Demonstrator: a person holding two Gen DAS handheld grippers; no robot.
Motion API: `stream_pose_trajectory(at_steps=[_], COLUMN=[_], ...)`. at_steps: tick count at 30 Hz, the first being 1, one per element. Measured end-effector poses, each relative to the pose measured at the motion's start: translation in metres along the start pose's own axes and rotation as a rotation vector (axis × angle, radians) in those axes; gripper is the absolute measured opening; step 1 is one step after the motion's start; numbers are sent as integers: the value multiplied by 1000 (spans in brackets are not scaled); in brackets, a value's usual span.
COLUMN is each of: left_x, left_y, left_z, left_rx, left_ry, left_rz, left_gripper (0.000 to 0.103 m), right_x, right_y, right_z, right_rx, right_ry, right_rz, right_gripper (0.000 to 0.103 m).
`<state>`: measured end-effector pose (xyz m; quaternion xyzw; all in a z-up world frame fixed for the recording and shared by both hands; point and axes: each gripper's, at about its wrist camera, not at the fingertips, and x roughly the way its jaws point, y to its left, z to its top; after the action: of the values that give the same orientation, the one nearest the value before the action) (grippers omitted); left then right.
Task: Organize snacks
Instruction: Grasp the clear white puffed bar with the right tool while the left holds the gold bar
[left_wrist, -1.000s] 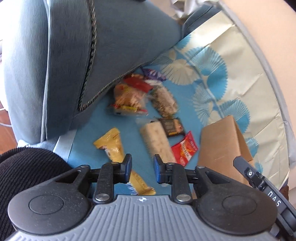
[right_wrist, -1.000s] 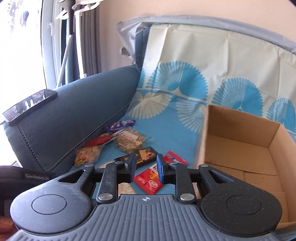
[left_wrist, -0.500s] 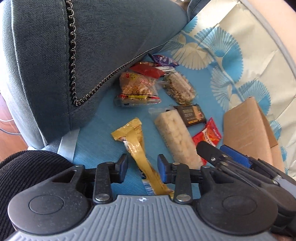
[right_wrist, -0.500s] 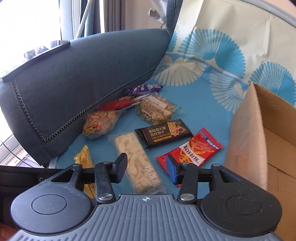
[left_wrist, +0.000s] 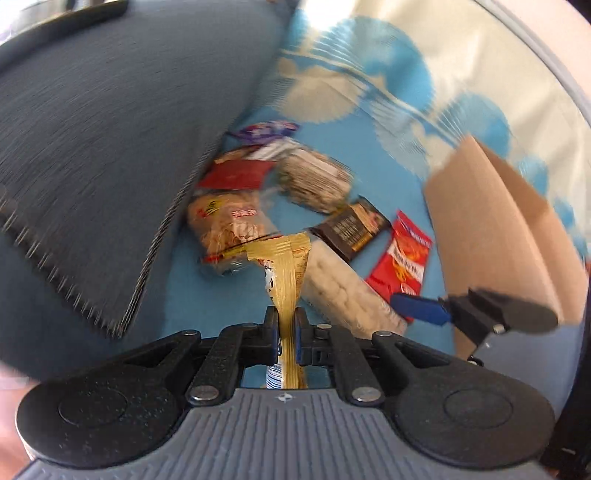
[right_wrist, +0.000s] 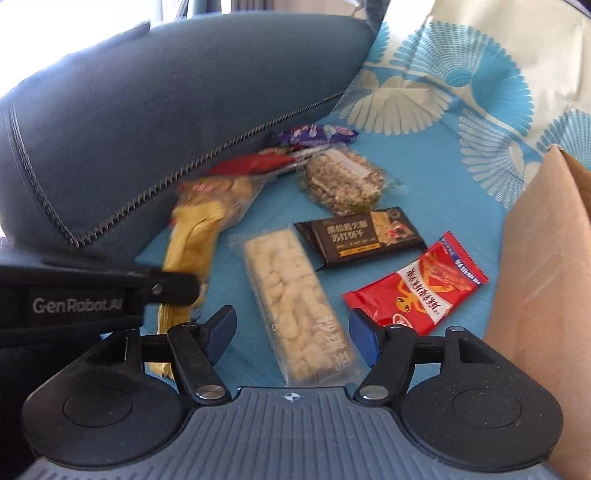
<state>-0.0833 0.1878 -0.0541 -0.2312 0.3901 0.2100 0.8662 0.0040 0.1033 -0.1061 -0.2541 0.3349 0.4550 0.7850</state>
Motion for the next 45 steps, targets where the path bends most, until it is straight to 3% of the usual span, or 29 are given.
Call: stream_pose_trajectory(at_steps=[3, 4, 5, 9, 15, 21, 30, 45], left_x=[8, 11, 12, 14, 14, 19, 19, 23], left_y=[5, 7, 8, 15, 18, 9, 5, -5], left_z=[-2, -3, -3, -3, -3, -4, -10, -13], left_rx=[-25, -42, -57, -103, -110, -60, -40, 15], left_ry=[17, 27, 33, 37, 49, 91, 135, 130], left_rz=[-43, -51, -60, -83, -109, -118, -96, -52], left_gripper=[9, 9, 9, 9, 9, 11, 27, 27], right_x=[5, 5, 4, -4, -26, -22, -13, -4], right_y=[1, 0, 0, 1, 2, -3, -4, -2], right_z=[-2, -3, -3, -4, -6, -16, -18, -17], right_rx=[-19, -20, -16, -4, 99, 202, 196, 169], right_ry=[18, 21, 19, -7, 13, 102, 97, 116], right_rz=[-25, -29, -25, -16, -67, -98, -91, -109], right_gripper=[60, 49, 45, 39, 38, 39, 42, 42])
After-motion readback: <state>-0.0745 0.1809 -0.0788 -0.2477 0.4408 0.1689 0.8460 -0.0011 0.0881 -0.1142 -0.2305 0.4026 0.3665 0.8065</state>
